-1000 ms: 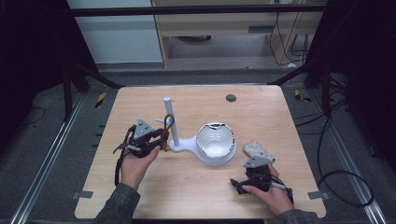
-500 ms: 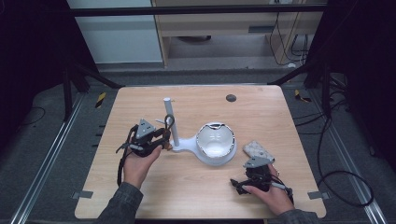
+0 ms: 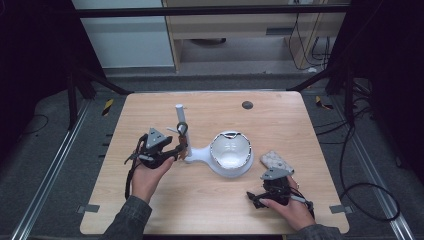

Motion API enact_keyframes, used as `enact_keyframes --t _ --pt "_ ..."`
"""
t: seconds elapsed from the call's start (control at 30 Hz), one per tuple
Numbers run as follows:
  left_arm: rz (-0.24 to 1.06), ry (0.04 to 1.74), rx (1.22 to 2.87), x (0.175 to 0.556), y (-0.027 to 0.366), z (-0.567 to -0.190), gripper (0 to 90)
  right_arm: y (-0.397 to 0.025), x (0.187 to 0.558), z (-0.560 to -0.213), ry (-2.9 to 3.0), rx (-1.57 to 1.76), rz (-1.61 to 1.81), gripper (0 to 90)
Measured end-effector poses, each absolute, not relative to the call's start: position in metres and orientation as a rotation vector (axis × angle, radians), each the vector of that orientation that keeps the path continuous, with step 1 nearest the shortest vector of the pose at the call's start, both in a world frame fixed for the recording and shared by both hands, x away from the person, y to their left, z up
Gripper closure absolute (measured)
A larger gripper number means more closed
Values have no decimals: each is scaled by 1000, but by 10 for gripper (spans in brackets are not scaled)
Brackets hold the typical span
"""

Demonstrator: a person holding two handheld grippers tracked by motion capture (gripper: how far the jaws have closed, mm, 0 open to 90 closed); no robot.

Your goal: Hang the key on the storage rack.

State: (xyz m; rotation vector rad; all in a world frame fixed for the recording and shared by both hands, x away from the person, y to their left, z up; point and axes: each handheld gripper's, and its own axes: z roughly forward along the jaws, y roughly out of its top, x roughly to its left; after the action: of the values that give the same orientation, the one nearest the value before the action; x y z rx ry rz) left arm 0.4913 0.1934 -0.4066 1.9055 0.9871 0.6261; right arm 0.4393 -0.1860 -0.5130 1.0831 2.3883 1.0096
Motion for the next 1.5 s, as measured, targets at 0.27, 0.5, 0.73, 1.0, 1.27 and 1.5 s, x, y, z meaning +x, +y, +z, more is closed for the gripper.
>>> enact_keyframes --t 0.27,0.5,0.73,1.0,1.27,1.5 --pt "604 1022 1958 484 211 -431 183 -186 439 -513 2388 1083 1012 2" --pt "600 1044 2031 486 228 -465 94 -187 442 -513 2385 1094 1013 2" --pt "562 1067 2090 492 244 -483 62 -187 442 -513 2379 1095 1008 2" --pt "547 1108 2117 495 247 -492 57 -190 443 -508 2360 1053 986 55" --pt "523 1168 2160 499 250 -502 45 -193 438 -495 2302 1011 1006 56" --pt "525 1189 2099 495 255 -508 22 -206 439 -480 2246 1077 1001 65"
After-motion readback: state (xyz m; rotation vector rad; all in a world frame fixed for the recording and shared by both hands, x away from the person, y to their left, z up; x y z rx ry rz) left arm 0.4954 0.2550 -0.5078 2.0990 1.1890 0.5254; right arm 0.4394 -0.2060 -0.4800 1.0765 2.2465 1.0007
